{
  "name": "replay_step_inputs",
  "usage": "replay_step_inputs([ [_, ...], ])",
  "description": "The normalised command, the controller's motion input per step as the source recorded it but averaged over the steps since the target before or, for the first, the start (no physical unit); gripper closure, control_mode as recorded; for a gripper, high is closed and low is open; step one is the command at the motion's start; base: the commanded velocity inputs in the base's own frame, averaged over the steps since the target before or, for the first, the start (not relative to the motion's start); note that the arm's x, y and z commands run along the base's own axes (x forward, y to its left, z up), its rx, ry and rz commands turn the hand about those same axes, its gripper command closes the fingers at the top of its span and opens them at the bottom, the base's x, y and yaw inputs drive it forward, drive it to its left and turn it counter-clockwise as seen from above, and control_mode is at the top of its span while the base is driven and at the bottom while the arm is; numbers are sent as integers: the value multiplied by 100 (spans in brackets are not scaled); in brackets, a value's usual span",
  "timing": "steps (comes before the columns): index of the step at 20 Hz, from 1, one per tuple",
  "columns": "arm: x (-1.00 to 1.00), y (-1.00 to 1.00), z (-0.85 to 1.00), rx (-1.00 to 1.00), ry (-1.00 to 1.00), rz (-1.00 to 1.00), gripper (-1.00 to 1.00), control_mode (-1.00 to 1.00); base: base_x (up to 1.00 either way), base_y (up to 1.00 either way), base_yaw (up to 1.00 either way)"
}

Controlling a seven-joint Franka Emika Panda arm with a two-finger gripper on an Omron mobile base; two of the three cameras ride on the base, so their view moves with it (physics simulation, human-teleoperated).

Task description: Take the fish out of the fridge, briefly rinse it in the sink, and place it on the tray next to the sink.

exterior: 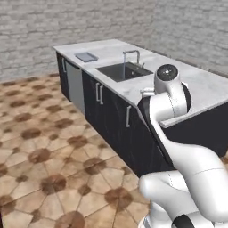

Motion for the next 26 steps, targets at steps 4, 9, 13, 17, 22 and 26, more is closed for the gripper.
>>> replay_step_inputs([
  [4,0,0,0,0,0,0,100,100,100,100,-47],
  [9,0,0,0,0,0,0,100,100,80,100,-58],
  [13,0,0,0,0,0,0,100,100,64,100,-68],
  [17,0,0,0,0,0,0,100,100,12,100,-65],
  [22,0,0,0,0,0,0,100,100,-4,100,-60],
  [26,0,0,0,0,0,0,100,100,-9,100,-54],
])
